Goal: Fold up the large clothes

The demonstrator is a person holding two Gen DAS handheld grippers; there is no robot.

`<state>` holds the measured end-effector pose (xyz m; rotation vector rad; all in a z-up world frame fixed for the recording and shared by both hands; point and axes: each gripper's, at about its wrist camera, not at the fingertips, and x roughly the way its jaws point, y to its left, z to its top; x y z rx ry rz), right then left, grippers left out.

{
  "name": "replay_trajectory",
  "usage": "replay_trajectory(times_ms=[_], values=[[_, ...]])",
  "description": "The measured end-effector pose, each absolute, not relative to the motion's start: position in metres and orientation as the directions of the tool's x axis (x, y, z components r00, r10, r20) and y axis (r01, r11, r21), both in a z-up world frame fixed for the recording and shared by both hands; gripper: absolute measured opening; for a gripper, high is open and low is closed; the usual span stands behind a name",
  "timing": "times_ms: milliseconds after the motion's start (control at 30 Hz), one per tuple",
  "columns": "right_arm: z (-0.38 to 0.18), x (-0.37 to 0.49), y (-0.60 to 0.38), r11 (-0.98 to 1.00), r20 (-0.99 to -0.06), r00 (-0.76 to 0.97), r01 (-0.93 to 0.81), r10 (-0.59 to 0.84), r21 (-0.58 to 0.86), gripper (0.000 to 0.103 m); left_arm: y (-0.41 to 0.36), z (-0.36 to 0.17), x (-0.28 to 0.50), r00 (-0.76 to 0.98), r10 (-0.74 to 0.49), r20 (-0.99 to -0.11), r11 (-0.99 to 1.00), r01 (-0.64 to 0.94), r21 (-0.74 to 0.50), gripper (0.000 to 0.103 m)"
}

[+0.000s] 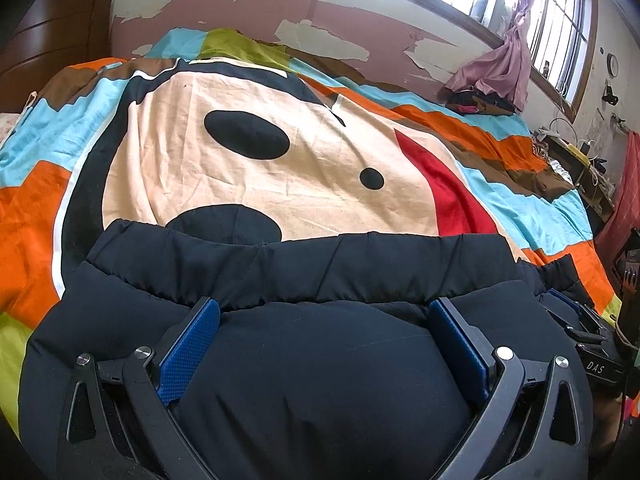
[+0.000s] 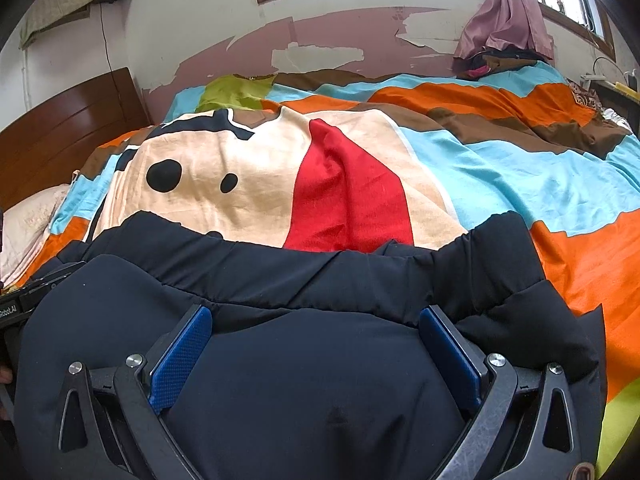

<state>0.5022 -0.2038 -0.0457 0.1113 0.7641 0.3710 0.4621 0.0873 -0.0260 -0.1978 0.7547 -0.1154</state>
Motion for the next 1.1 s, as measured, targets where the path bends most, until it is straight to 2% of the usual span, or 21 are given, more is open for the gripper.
replay_trajectory(times_ms=[200,400,533,633,733,900,1100], values=[[-0.046,0.501,-0.203,0.930,-0.653,0.663,-0.288,0.366,0.229,0.103,0.086,-0.028,0.458,0.728,-0.164,-0.665,0.977,0.026,-0.213,0.102],[-0.042,0.481,-0.207,0.939,-0.607,0.717,-0.281,0.344,0.200,0.103,0.089,-0.023,0.430,0.756,-0.152,-0.636,0.976,0.011,-0.220,0.102],[-0.023,0.447,-0.208,0.973,-0.535,0.814,-0.209,0.228,0.096,0.103,0.095,-0.001,0.398,0.773,-0.202,-0.602,0.968,0.067,-0.240,0.102],[-0.012,0.419,-0.203,0.970,-0.494,0.839,-0.242,0.227,0.033,0.103,0.104,0.018,0.371,0.794,-0.158,-0.587,0.981,0.060,-0.182,0.102],[-0.010,0.391,-0.189,0.937,-0.517,0.811,-0.348,0.275,-0.046,0.103,0.122,0.029,0.345,0.788,-0.121,-0.603,0.987,0.032,-0.156,0.102],[-0.009,0.348,-0.195,0.883,-0.538,0.765,-0.463,0.354,-0.077,0.103,0.156,0.024,0.306,0.732,-0.078,-0.677,0.988,-0.032,-0.149,0.102],[-0.018,0.329,-0.246,0.907,-0.594,0.743,-0.417,0.308,-0.051,0.103,0.201,-0.007,0.283,0.670,-0.129,-0.731,0.938,-0.157,-0.310,0.102]])
